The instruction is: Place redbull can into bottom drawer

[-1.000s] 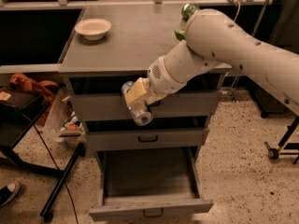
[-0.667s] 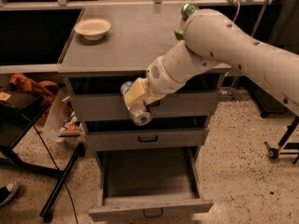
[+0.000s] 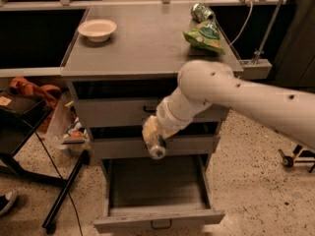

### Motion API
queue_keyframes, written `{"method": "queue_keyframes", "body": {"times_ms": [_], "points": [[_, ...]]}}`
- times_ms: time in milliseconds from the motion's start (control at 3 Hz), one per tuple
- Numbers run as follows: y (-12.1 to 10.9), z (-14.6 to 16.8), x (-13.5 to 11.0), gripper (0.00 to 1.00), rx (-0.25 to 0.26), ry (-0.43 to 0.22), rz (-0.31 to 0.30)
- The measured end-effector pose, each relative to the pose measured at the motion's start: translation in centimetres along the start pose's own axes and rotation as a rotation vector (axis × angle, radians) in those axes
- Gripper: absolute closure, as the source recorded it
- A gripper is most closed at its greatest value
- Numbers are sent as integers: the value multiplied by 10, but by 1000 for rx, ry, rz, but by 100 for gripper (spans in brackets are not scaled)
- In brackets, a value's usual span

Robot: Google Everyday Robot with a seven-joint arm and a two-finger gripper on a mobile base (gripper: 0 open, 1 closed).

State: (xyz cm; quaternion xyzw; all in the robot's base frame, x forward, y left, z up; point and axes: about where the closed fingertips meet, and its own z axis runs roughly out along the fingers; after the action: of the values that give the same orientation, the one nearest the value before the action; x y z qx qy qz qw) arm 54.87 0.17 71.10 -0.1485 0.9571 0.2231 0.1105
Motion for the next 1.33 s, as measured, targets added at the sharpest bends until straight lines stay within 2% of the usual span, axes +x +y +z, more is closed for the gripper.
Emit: {"method": "queue_keyframes", "body": {"times_ms": [333, 667, 1000, 1333], "points": [[-50, 74, 54, 100, 45, 86, 133], [-89, 142, 96, 100, 44, 128, 235], [-119, 199, 108, 100, -49, 109, 377], [-141, 249, 107, 100, -170, 106, 534]]}}
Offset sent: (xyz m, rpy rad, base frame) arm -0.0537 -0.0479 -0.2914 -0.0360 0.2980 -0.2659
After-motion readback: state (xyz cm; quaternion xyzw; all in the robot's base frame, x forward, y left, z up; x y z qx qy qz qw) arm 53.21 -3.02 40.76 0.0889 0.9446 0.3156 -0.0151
